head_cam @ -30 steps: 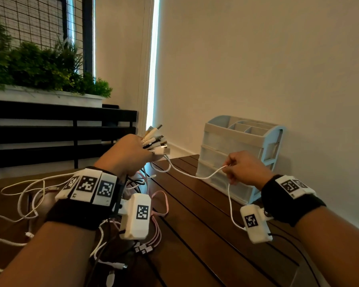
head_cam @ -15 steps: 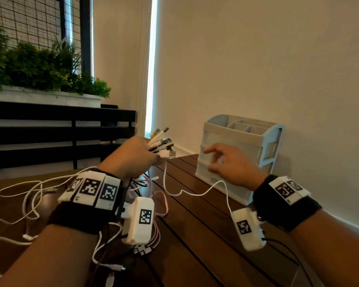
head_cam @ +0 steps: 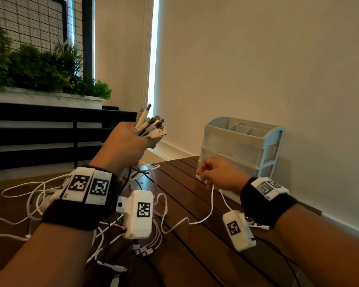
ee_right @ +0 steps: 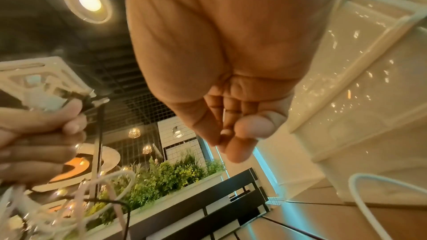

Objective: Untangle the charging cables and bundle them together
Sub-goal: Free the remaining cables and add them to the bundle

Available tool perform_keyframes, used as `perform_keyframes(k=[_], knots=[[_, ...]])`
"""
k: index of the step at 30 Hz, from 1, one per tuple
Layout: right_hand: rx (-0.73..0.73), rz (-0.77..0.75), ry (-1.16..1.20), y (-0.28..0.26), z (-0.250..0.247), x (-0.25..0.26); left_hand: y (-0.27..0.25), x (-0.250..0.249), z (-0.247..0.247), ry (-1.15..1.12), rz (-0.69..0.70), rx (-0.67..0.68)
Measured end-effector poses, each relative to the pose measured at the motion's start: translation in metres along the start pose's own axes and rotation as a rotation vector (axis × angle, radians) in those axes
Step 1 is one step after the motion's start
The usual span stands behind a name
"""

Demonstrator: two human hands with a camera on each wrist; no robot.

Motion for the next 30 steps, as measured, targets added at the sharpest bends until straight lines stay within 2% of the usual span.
perform_keyframes(k=[2, 6, 8, 10, 13, 17, 19, 21, 25, 28, 30], knots=[[-0.017, -0.094, 0.005, -0.004, -0.002, 0.015, -0.001, 0.000, 0.010, -0.010, 0.020, 0.020], [0.202, -0.314, 0.243, -0.017, 0.027, 0.062, -0.005, 0.001, 0.035, -0.094, 0.067, 0.047], [0.241, -0.391, 0.279, -0.022, 0.038, 0.081, -0.008, 0.004, 0.050, -0.194, 0.067, 0.068], [0.176, -0.415, 0.198, -0.021, 0.045, 0.091, -0.014, 0.004, 0.063, -0.287, 0.044, 0.090], [0.056, -0.346, 0.011, -0.014, 0.048, 0.089, -0.020, -0.002, 0.074, -0.379, 0.061, 0.131], [-0.018, -0.300, -0.335, -0.008, 0.044, 0.089, -0.019, -0.001, 0.073, -0.594, 0.030, 0.162], [-0.061, -0.312, -0.419, -0.008, 0.039, 0.093, -0.018, -0.005, 0.072, -0.642, 0.065, 0.169], [-0.113, -0.311, -0.357, -0.012, 0.035, 0.095, -0.017, -0.009, 0.069, -0.632, 0.127, 0.146], [-0.169, -0.297, 0.029, -0.018, 0.023, 0.095, -0.016, -0.010, 0.065, -0.561, 0.198, 0.068], [-0.071, -0.311, 0.356, -0.021, 0.019, 0.093, -0.016, -0.007, 0.063, -0.495, 0.218, 0.034], [0.027, -0.301, 0.462, -0.023, 0.022, 0.093, -0.015, -0.005, 0.063, -0.479, 0.222, 0.021]])
Point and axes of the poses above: each hand's wrist, its own y-axis towards the middle knuckle, its own z-axis out of the palm, x = y × z, the point moved 9 cm from there along y, towards the middle knuckle, and after that the axes turned 9 degrees about -y, right-handed, at the moved point
